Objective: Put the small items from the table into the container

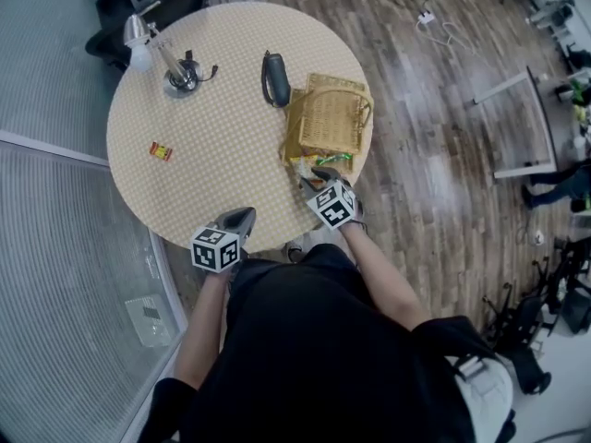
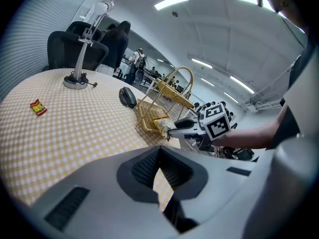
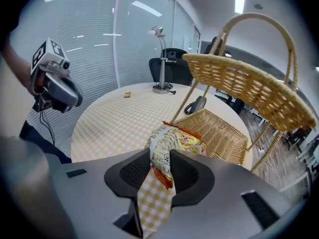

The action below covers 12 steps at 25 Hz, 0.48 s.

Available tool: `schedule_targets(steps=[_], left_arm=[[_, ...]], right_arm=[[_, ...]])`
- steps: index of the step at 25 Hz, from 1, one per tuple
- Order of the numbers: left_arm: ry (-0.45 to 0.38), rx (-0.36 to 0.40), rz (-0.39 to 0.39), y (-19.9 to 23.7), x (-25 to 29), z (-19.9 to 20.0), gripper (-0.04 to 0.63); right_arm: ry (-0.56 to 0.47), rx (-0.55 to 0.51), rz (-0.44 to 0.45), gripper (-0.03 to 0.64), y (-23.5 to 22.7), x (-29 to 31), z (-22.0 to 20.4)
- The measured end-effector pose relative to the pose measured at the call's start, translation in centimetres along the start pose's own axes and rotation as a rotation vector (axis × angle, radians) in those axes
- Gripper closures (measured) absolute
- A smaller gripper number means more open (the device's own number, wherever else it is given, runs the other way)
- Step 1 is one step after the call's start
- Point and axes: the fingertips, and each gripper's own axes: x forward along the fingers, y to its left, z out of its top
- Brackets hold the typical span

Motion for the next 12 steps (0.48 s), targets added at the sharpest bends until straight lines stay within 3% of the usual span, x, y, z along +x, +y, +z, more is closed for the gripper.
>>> schedule_targets(steps=[12], left_arm=[[-0.015, -0.018, 0.046, -3.8, 2.3, -1.1, 0.592]], right_arm=[[-0.033, 0.122, -0.048, 0.480, -7.3, -1.3, -3.4]])
